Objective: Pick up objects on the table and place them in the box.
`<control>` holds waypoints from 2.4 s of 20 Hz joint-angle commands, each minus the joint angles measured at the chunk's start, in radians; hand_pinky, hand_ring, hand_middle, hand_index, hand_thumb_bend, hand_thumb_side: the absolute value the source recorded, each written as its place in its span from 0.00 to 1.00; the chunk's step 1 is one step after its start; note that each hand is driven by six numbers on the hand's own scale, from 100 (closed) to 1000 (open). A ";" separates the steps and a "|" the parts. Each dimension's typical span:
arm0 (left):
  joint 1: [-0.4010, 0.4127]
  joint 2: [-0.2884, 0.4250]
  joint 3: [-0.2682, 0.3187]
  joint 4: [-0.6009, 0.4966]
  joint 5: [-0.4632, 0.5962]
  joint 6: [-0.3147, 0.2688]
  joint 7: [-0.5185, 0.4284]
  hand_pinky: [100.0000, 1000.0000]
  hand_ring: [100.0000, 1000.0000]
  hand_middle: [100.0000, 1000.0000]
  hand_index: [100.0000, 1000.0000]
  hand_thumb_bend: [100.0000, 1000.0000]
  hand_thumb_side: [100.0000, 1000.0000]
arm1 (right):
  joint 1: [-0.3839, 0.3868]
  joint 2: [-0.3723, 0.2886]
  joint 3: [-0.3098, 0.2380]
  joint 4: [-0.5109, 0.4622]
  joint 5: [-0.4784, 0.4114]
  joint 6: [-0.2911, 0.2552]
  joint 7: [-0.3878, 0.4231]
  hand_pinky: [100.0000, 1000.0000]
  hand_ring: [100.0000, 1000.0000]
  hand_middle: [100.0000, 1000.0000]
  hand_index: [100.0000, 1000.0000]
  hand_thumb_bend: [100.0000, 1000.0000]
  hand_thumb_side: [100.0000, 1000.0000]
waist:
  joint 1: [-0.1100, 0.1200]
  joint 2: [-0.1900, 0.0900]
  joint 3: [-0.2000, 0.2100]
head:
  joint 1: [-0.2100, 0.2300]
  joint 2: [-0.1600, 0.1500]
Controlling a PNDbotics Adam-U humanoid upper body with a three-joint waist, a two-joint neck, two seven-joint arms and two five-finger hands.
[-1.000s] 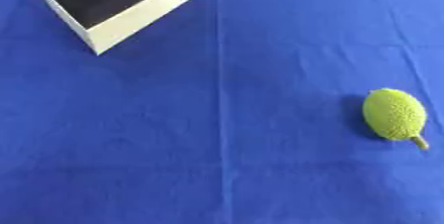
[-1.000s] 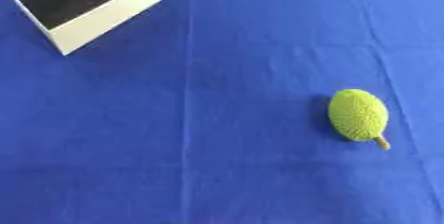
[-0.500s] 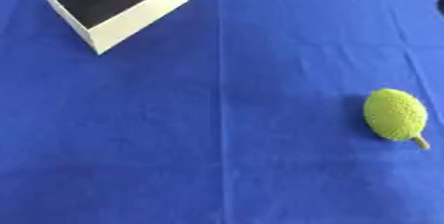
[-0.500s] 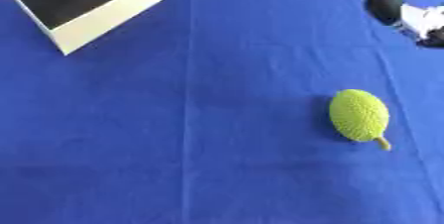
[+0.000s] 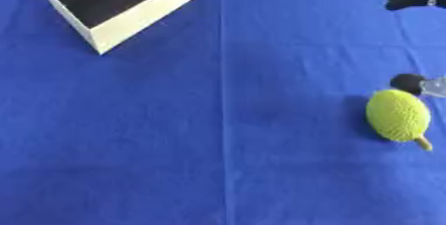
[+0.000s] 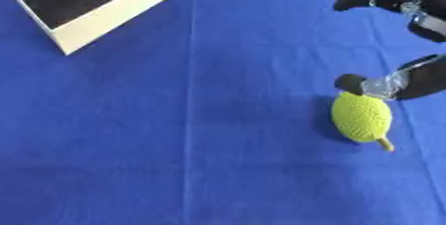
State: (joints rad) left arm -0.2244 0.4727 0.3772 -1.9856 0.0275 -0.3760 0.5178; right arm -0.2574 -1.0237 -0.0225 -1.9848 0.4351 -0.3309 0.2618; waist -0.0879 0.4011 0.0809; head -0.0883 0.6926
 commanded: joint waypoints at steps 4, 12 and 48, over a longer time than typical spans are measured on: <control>-0.004 0.027 0.001 -0.014 0.008 0.000 -0.005 0.76 0.47 0.47 0.49 0.31 0.00 | 0.018 -0.043 0.007 -0.015 -0.031 0.005 0.058 0.83 0.84 0.79 0.84 0.37 0.51 | 0.004 -0.021 0.003 | 0.002 -0.006; -0.003 0.030 0.000 -0.014 0.007 0.002 -0.007 0.76 0.47 0.47 0.49 0.29 0.00 | 0.088 -0.026 0.004 -0.015 -0.075 0.017 0.096 0.83 0.86 0.80 0.85 0.44 0.52 | 0.000 -0.023 -0.001 | 0.008 -0.002; -0.005 0.024 0.002 -0.014 0.008 0.005 -0.010 0.77 0.46 0.47 0.48 0.28 0.00 | 0.235 0.090 -0.021 -0.015 0.054 0.256 0.131 0.83 0.87 0.80 0.86 0.42 0.48 | -0.001 -0.014 -0.001 | 0.014 -0.018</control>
State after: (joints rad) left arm -0.2215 0.4732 0.3767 -1.9855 0.0314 -0.3694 0.5108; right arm -0.0221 -0.9174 -0.0355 -1.9848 0.4907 -0.0878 0.3902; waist -0.0935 0.4039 0.0805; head -0.0724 0.6843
